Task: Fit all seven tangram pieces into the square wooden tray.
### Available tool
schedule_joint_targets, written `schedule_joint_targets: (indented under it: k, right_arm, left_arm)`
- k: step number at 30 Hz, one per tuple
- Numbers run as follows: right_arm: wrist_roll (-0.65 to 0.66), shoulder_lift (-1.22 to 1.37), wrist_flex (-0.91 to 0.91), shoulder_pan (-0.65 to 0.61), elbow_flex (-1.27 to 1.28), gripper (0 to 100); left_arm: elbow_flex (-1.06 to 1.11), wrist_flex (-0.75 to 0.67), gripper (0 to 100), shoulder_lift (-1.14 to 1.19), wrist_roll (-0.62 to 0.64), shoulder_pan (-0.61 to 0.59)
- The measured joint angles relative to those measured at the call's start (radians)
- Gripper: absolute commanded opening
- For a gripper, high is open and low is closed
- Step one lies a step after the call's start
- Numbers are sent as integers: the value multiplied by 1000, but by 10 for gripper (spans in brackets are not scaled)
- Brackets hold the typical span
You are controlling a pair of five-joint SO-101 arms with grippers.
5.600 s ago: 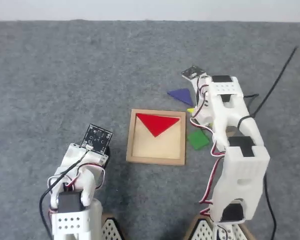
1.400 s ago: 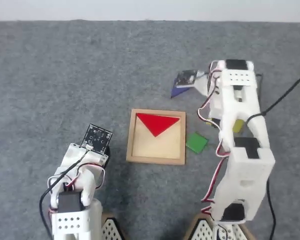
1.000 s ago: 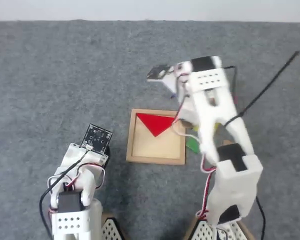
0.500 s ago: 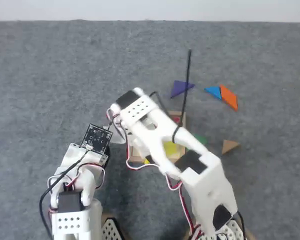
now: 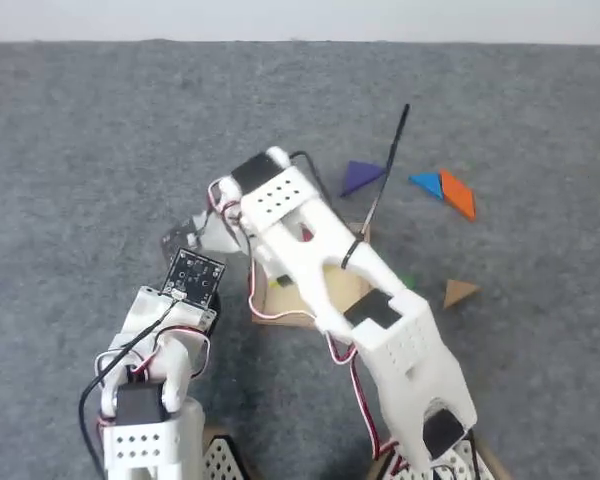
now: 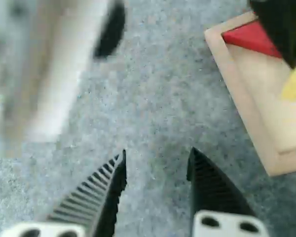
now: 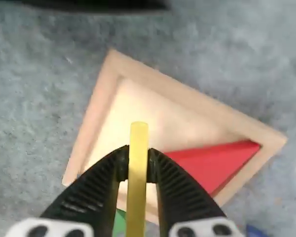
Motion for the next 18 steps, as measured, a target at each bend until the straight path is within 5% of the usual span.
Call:
schedule_joint_targets:
  k: [11,18]
  right_arm:
    - [-8,0,0,74,0,8]
    - [-8,0,0,98,0,8]
  left_arm:
    - [0,0,192,0,0,3]
    - [0,80,192,0,0,150]
